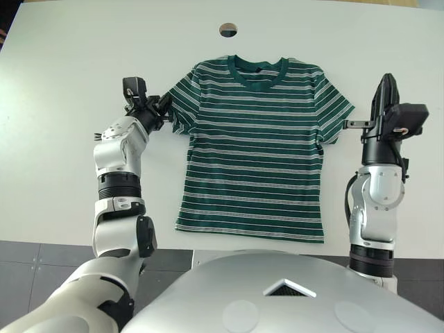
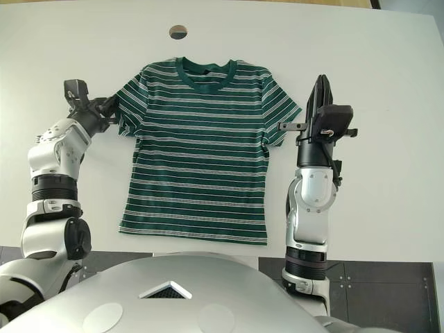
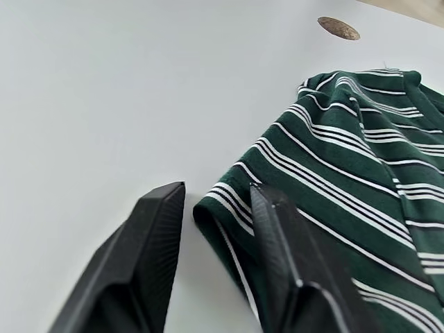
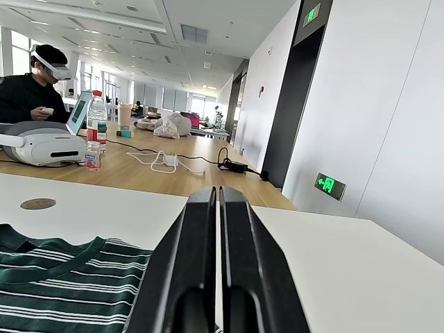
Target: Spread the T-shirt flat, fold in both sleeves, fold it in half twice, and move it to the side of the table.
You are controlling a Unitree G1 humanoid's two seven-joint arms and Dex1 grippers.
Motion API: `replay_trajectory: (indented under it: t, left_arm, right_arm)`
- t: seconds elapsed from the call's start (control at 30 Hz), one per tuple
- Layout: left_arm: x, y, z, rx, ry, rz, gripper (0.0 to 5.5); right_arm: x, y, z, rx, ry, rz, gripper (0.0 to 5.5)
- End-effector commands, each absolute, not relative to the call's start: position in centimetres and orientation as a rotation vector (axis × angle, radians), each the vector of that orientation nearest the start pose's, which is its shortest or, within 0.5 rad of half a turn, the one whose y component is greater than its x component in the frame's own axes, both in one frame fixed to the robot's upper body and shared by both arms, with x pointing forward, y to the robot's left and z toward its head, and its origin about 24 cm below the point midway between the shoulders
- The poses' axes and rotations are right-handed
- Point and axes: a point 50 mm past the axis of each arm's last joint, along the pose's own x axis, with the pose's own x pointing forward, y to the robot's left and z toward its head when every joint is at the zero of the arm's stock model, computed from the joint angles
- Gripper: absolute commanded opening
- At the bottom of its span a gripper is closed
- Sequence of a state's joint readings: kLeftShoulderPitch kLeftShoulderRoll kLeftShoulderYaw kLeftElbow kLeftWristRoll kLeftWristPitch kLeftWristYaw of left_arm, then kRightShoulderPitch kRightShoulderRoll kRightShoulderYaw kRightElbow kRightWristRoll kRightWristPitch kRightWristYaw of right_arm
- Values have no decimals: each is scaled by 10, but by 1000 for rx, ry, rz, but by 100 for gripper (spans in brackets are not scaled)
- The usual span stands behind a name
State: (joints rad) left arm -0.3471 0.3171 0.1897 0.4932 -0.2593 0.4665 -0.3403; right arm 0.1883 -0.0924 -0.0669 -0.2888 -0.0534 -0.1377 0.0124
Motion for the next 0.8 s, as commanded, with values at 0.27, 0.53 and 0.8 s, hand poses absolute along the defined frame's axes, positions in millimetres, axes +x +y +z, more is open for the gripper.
replay_trajectory:
  t: [0.27,0.53,0.8]
  left_arm:
    - [278,215,-9,-169,659,-264,13]
    - [284,221,4,-162,593,-232,13]
    - [293,183,47,-172,442,-380,13]
  right_arm:
    - [213,-186,86,-167,-246,-82,10]
    - [214,-186,85,-160,-242,-89,10]
    - [216,-184,80,-163,-225,-71,10]
